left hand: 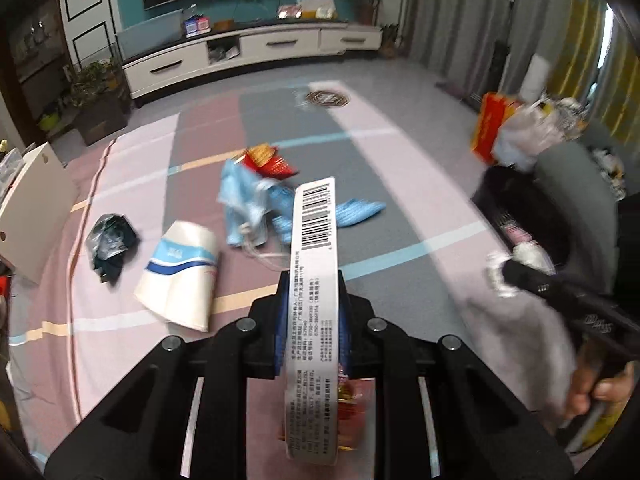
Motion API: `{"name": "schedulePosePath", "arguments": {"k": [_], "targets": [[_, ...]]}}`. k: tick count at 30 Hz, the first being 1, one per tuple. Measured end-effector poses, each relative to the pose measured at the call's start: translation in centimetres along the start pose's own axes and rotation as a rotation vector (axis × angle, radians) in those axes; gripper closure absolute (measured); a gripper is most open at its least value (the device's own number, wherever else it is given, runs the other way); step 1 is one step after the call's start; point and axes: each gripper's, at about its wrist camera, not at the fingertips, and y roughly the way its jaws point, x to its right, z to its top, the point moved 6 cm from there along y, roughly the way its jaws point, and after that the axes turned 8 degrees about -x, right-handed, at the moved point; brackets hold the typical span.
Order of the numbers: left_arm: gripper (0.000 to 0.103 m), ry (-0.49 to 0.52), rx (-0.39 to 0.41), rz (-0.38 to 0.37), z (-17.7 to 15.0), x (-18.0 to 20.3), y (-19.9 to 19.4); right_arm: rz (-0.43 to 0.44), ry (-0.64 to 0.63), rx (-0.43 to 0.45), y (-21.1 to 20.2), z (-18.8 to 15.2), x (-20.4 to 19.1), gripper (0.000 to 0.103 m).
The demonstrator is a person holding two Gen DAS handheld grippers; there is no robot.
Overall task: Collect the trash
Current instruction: 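Grasp the white barcode label with the left tool while the right tool grasps the white tissue, then carry the label and tissue over the black bin and open both tools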
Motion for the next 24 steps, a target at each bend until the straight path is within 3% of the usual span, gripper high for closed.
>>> {"name": "schedulePosePath", "arguments": {"k": [9,24], "targets": [[0.082,0.100,0.068,-0.119,1.7,8.2,-2.3,-0.057,0.041,0.091,-4.1,0.3,3.4,0.079],[0.082,0.235,0.032,-0.261,5.4,21.1,1.9,-0.165,0.212,0.226,-9.4,0.4,13.3,0.079]]}}
